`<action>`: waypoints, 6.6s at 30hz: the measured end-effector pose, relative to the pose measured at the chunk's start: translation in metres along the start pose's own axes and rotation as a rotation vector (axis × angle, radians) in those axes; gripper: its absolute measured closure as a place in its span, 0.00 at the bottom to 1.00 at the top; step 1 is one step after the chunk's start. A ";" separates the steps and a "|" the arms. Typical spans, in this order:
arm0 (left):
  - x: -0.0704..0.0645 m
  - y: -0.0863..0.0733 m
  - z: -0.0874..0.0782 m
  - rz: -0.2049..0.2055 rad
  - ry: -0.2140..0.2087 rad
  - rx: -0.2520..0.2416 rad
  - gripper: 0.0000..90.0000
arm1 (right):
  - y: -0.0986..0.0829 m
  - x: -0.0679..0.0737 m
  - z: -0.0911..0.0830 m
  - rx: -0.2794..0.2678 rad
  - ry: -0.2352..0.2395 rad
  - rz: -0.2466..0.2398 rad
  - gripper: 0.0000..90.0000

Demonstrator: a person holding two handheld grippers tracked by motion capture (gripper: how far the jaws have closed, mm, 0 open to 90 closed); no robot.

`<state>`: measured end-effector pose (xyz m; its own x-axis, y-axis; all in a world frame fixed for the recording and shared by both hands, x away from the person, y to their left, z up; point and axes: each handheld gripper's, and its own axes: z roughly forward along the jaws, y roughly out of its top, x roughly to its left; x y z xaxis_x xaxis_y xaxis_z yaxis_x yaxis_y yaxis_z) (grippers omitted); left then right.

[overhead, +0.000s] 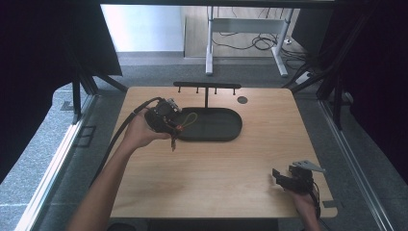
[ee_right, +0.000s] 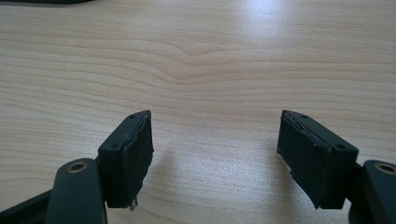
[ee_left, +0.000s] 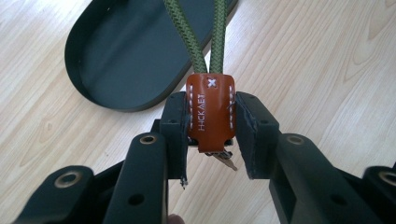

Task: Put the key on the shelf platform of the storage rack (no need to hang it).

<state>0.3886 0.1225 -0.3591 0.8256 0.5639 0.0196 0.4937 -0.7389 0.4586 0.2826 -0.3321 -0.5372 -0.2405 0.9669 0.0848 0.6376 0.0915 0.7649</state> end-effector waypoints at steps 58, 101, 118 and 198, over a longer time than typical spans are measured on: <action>0.034 0.078 0.039 0.021 0.016 0.051 0.74 | 0.008 0.002 -0.006 -0.052 0.037 0.024 0.32; 0.047 0.084 0.088 -0.022 0.014 0.067 0.74 | 0.008 0.004 0.005 -0.014 0.040 -0.004 0.32; 0.045 0.077 0.110 -0.022 0.016 0.095 0.74 | 0.008 0.006 0.009 -0.004 0.037 -0.020 0.32; -0.002 -0.013 0.067 -0.009 0.001 -0.058 0.50 | 0.012 0.018 0.019 0.008 0.043 -0.074 0.32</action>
<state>0.3990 0.1061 -0.4240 0.8209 0.5708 0.0162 0.4843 -0.7110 0.5098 0.2993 -0.3090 -0.5384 -0.3180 0.9465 0.0559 0.6231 0.1641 0.7647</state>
